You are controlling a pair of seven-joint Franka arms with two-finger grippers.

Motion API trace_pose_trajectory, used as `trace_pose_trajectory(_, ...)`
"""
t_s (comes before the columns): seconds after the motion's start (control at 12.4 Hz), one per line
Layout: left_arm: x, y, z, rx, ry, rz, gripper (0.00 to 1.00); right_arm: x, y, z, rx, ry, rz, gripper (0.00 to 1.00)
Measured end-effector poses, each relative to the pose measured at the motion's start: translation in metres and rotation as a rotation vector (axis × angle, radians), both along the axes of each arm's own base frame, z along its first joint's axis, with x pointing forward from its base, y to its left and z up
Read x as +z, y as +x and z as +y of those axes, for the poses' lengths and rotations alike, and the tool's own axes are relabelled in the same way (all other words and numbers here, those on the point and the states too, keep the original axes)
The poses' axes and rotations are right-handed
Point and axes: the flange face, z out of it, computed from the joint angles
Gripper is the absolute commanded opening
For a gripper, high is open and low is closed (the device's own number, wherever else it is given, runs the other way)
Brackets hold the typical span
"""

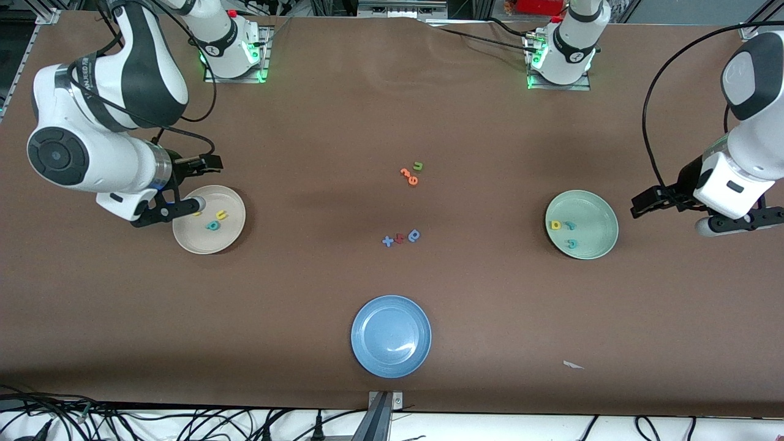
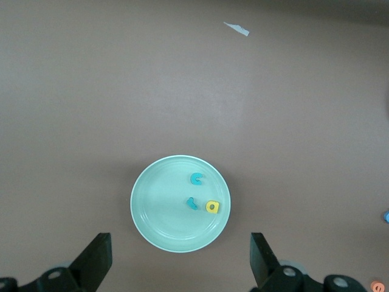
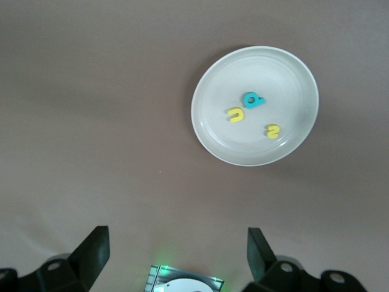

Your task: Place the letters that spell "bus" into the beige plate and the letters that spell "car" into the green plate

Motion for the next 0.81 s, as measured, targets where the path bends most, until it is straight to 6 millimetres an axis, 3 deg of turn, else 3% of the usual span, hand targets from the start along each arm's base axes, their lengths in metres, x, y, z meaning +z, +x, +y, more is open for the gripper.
trace_pose_trajectory(0.24,-0.005,0.002,-0.009,-0.025,0.0,0.004,1.0,0.01,-0.027,-0.035,-0.06,-0.003,-0.192,1.0)
trace_pose_trajectory(0.32,-0.006,0.002,-0.011,-0.029,-0.001,0.005,1.0,0.026,-0.034,-0.048,-0.083,-0.002,-0.239,1.0)
trace_pose_trajectory(0.48,-0.007,0.002,-0.012,-0.031,-0.001,0.006,1.0,0.087,-0.041,-0.066,-0.118,-0.004,-0.311,1.0)
trace_pose_trajectory(0.64,-0.005,0.003,-0.011,-0.03,-0.001,0.002,1.0,0.156,-0.058,-0.073,-0.14,-0.006,-0.266,1.0)
trace_pose_trajectory(0.81,0.001,0.003,-0.007,-0.023,0.0,-0.012,1.0,0.197,-0.062,-0.089,-0.187,0.052,-0.254,1.0)
